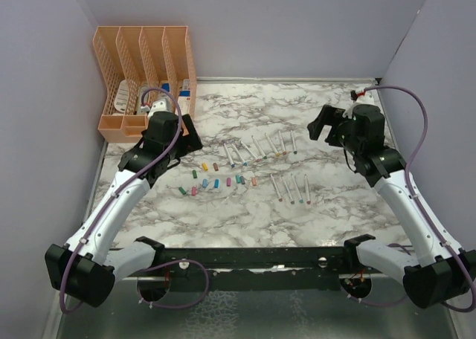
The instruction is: Open the pen caps
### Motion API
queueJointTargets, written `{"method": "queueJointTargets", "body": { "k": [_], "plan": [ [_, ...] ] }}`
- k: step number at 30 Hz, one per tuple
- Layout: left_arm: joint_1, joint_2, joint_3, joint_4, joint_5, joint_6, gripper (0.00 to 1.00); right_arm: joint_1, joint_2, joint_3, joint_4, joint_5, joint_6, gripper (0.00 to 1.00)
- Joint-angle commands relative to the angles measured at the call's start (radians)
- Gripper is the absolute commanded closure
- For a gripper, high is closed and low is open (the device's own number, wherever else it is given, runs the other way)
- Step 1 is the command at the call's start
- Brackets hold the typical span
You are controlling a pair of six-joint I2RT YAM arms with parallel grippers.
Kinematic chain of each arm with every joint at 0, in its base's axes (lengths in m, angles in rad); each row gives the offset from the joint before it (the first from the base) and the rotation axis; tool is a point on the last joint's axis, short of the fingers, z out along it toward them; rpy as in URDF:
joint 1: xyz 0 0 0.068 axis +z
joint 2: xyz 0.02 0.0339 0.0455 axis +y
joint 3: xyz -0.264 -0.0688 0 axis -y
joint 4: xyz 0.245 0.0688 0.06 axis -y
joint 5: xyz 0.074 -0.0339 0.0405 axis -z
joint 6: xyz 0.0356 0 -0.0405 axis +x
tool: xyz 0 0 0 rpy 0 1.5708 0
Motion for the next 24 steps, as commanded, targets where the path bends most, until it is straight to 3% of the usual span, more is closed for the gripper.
{"method": "queueJointTargets", "body": {
  "k": [1,19,24],
  "plan": [
    [0.006,0.010,0.022,0.027,-0.030,0.033,0.01,-0.004,0.016,0.027,0.033,0.032,-0.025,0.01],
    [0.006,-0.055,-0.041,0.047,0.003,-0.027,0.01,-0.004,-0.089,-0.058,0.003,0.001,0.006,0.01],
    [0.006,-0.060,-0.038,0.050,0.007,-0.030,0.01,-0.005,-0.093,-0.037,-0.037,0.065,0.019,0.01]
  ]
}}
